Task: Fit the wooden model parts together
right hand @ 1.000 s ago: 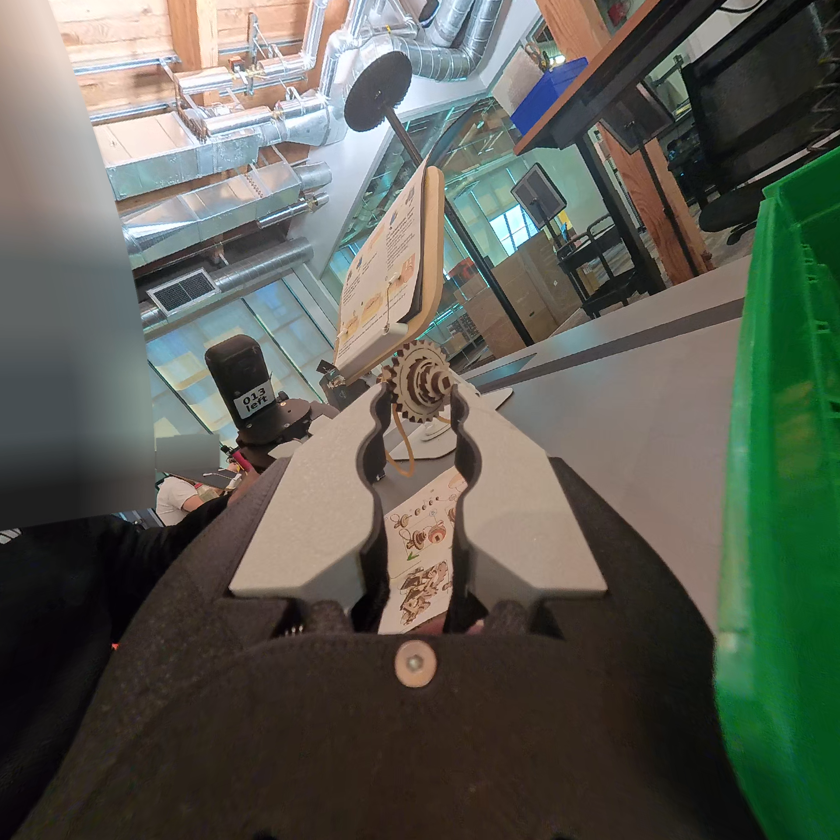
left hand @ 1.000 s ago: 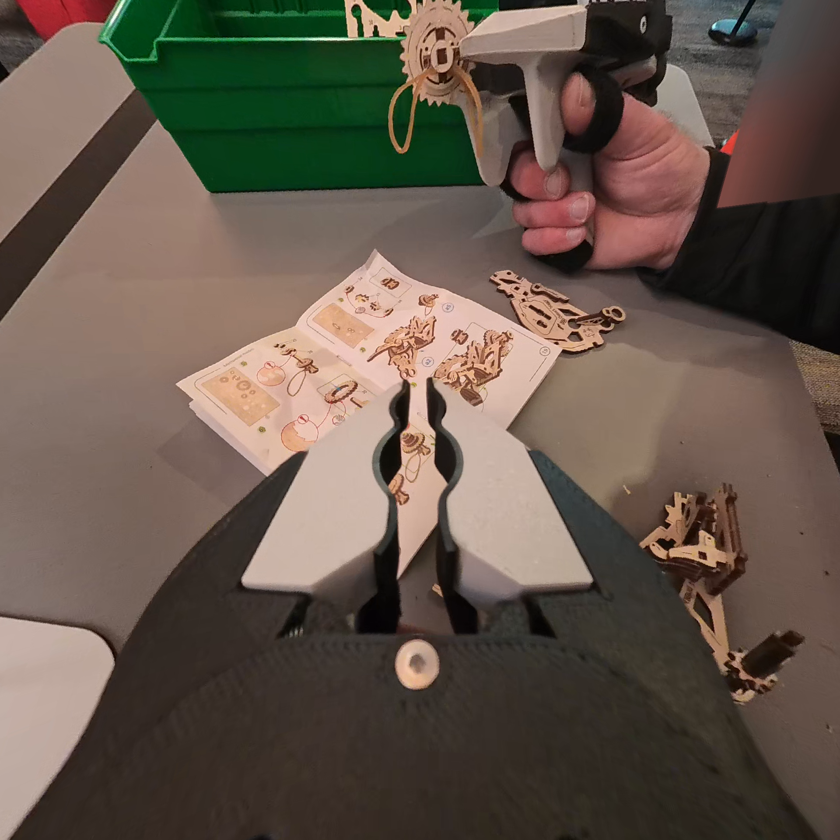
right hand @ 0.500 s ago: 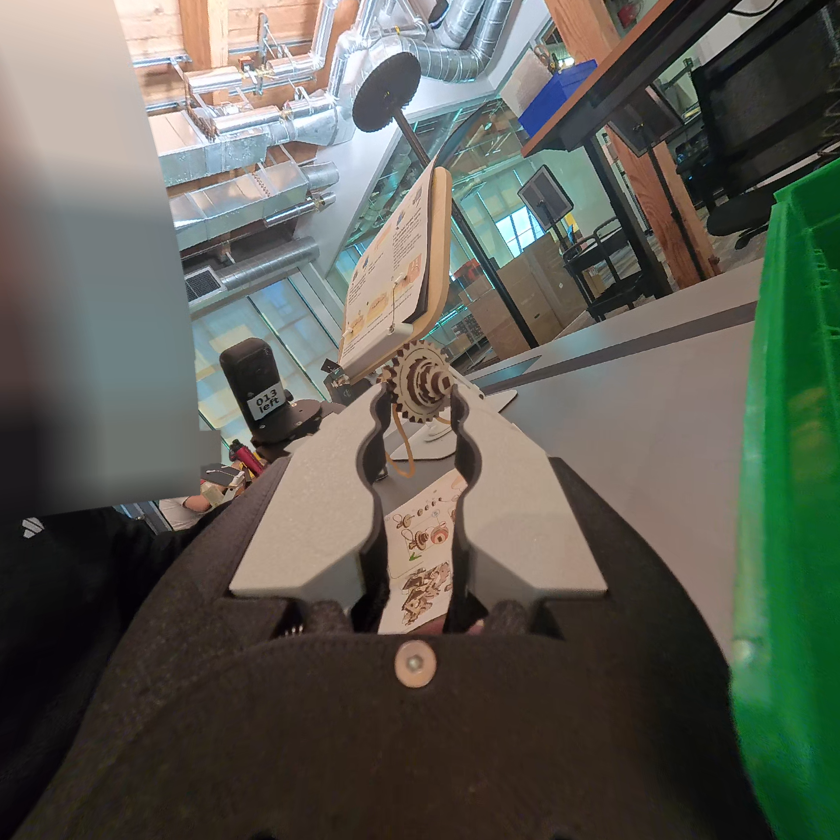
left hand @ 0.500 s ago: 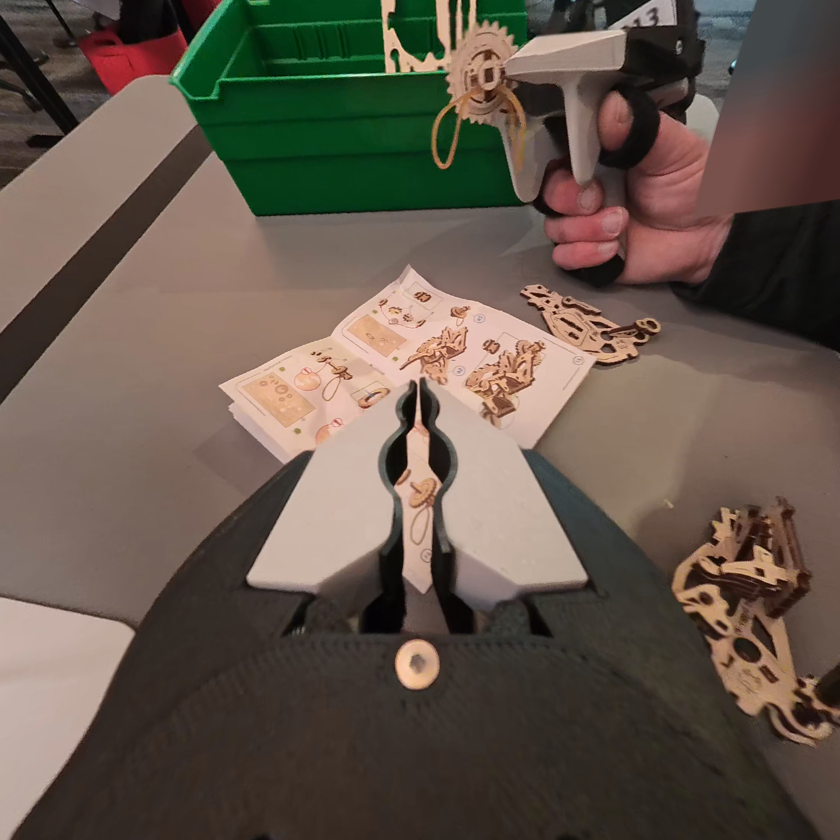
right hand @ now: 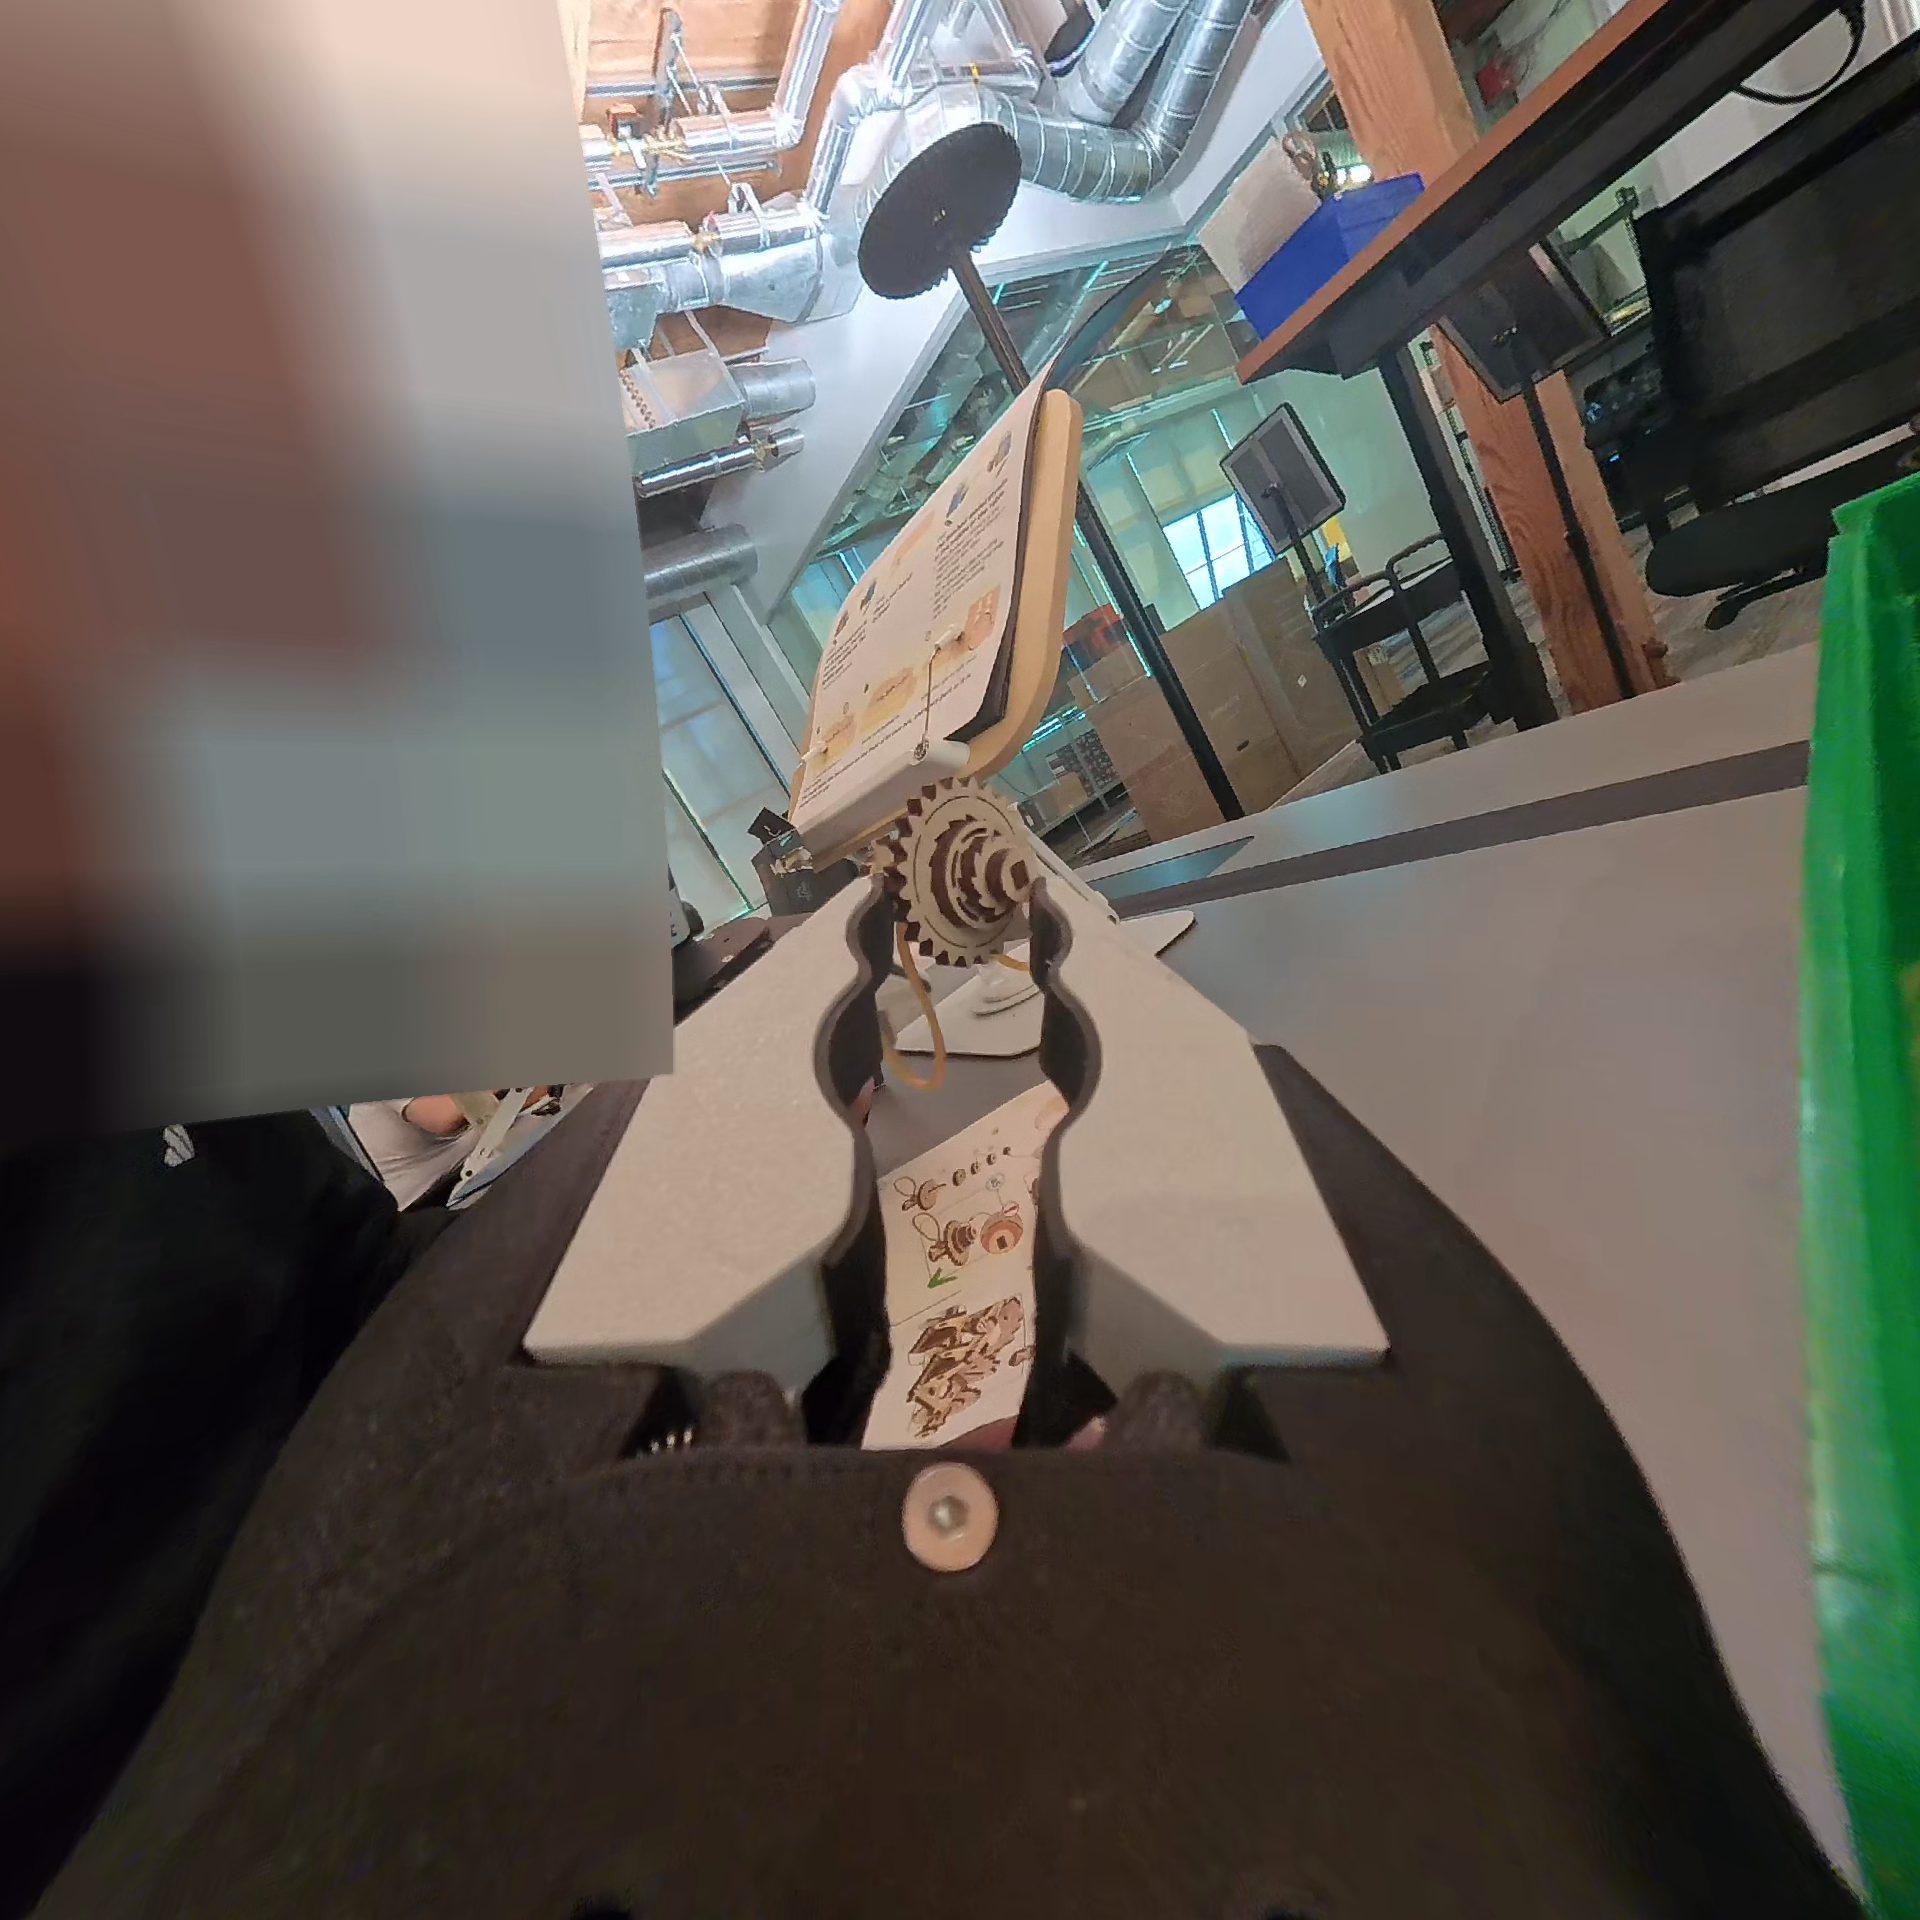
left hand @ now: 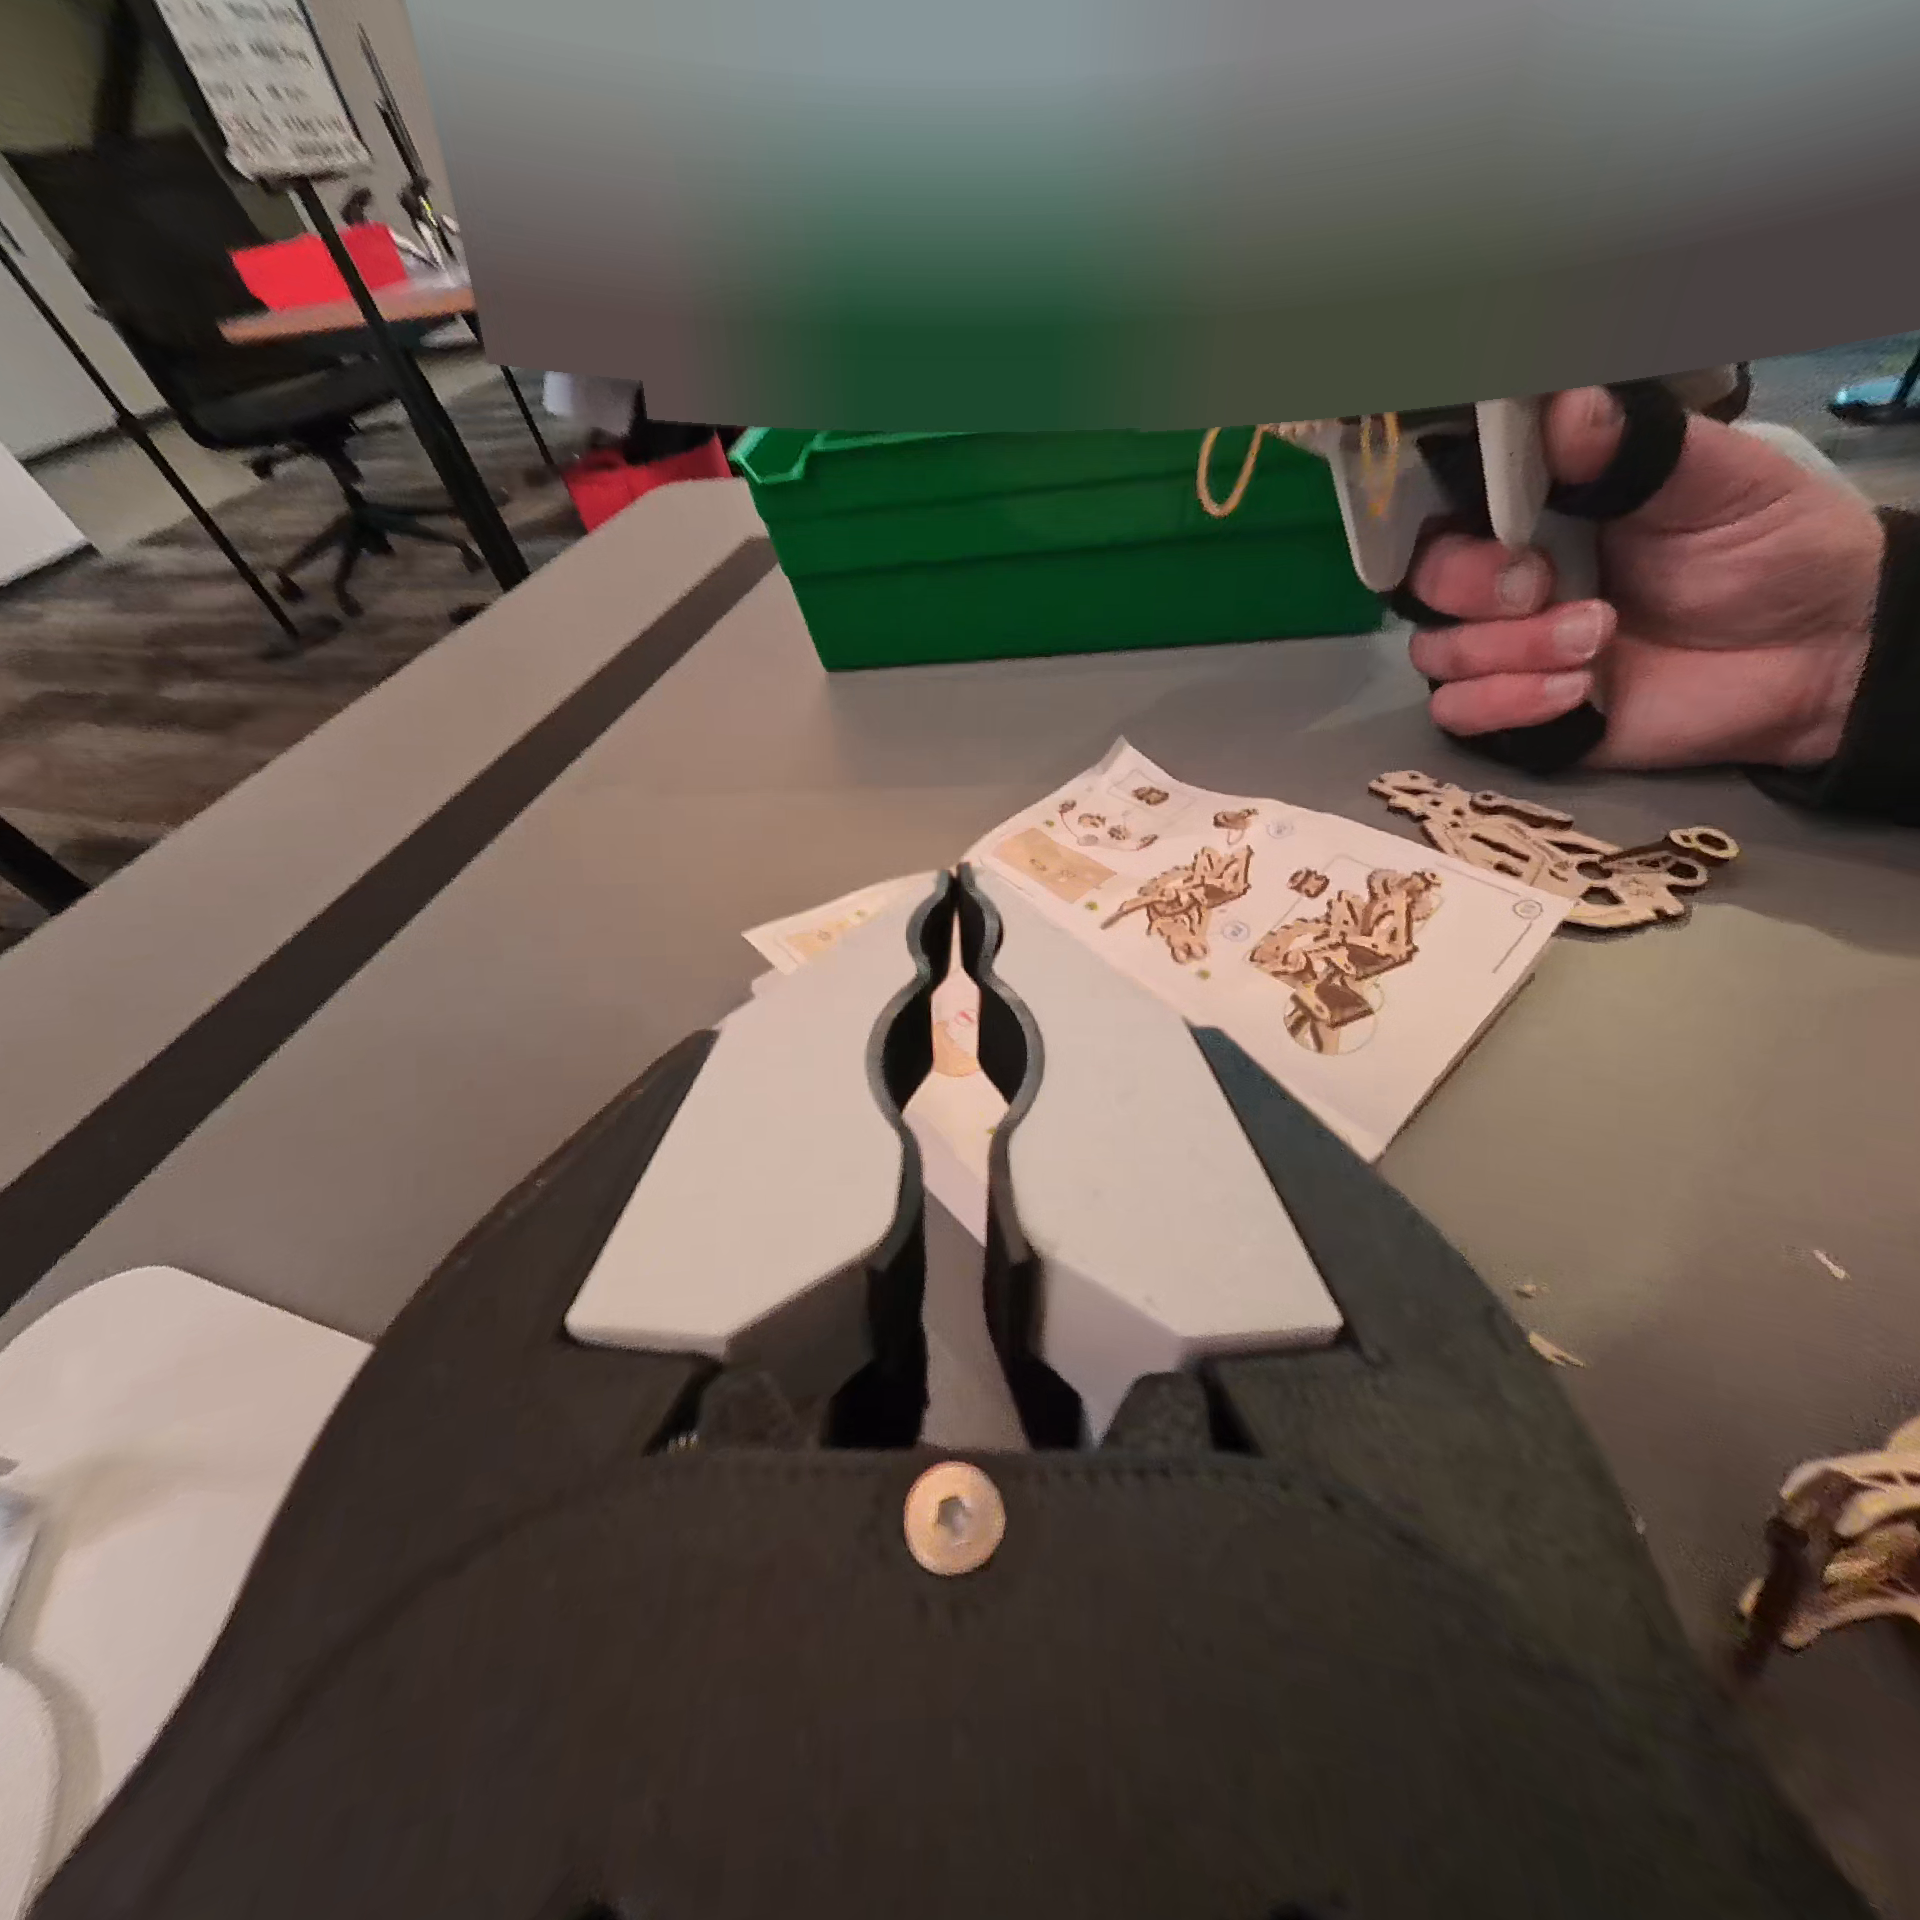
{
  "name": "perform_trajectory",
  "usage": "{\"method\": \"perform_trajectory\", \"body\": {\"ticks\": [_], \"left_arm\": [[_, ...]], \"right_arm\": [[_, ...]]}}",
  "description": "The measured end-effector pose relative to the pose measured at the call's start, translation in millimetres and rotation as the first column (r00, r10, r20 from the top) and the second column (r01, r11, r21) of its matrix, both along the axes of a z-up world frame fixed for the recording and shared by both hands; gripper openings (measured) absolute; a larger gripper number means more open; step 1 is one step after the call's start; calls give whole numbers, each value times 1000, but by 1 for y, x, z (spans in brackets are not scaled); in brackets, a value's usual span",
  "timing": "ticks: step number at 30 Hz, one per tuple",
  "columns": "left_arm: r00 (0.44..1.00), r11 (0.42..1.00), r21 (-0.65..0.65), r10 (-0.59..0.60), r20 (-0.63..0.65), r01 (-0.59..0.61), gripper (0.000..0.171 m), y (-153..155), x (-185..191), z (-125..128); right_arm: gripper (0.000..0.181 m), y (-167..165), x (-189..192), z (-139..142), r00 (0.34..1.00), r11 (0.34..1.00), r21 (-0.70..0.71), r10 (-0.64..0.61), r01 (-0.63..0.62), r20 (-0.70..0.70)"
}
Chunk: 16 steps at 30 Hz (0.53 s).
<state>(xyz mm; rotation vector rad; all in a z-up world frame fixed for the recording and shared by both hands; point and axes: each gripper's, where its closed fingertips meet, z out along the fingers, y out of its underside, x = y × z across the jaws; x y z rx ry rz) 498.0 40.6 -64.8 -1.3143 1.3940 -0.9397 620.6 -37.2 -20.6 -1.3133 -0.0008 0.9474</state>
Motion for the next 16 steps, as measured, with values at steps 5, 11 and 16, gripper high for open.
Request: {"method": "perform_trajectory", "body": {"ticks": [5,11,16], "left_arm": [[999,999,28,45,31,-46,0,9,-5,3],[998,999,14,45,38,-46,0,9,-4,2],[998,999,23,47,34,-47,0,8,-4,0]], "right_arm": [[22,-1,-1,1,1000,1000,12,8,-8,0],[22,-2,0,2,1000,1000,18,10,-10,-8],[22,-3,1,2,1000,1000,19,10,-9,-10]]}}
